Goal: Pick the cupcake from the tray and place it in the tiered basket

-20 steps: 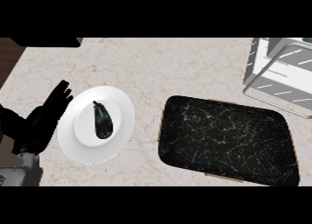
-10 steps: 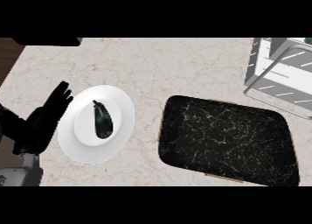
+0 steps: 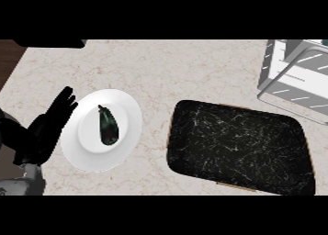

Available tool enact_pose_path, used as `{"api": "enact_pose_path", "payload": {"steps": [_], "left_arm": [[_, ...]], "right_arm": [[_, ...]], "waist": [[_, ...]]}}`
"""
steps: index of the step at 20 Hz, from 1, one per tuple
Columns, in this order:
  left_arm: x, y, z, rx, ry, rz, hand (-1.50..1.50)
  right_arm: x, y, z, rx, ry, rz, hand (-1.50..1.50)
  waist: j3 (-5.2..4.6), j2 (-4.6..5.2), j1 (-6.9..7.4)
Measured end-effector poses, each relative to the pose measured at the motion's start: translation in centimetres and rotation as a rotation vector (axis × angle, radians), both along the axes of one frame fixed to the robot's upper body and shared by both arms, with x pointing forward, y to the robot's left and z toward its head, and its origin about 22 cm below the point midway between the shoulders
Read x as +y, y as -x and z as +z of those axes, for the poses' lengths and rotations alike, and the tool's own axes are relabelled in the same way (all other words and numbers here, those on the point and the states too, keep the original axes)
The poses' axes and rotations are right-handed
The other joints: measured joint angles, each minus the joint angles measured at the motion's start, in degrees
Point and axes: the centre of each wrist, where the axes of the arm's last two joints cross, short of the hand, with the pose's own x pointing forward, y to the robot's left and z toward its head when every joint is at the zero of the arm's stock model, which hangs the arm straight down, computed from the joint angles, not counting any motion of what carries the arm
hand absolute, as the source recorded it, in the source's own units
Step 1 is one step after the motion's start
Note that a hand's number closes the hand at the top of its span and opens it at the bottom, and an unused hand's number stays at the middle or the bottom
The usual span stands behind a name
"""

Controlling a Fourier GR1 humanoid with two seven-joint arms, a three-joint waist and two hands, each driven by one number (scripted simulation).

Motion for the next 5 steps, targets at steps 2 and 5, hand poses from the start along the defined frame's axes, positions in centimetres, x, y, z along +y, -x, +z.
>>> {"api": "enact_pose_path", "payload": {"steps": [2,5], "left_arm": [[0.1,0.1,-0.2,-0.001,0.001,-0.001,0.00],[0.6,0.0,-0.1,-0.002,0.003,0.004,0.00]], "right_arm": [[-1.1,1.6,0.3,0.000,0.007,-0.007,-1.50],[-2.4,3.8,0.6,0.001,0.019,-0.010,-1.50]], "waist": [[0.03,0.06,-0.07],[0.09,0.10,-0.14]]}}
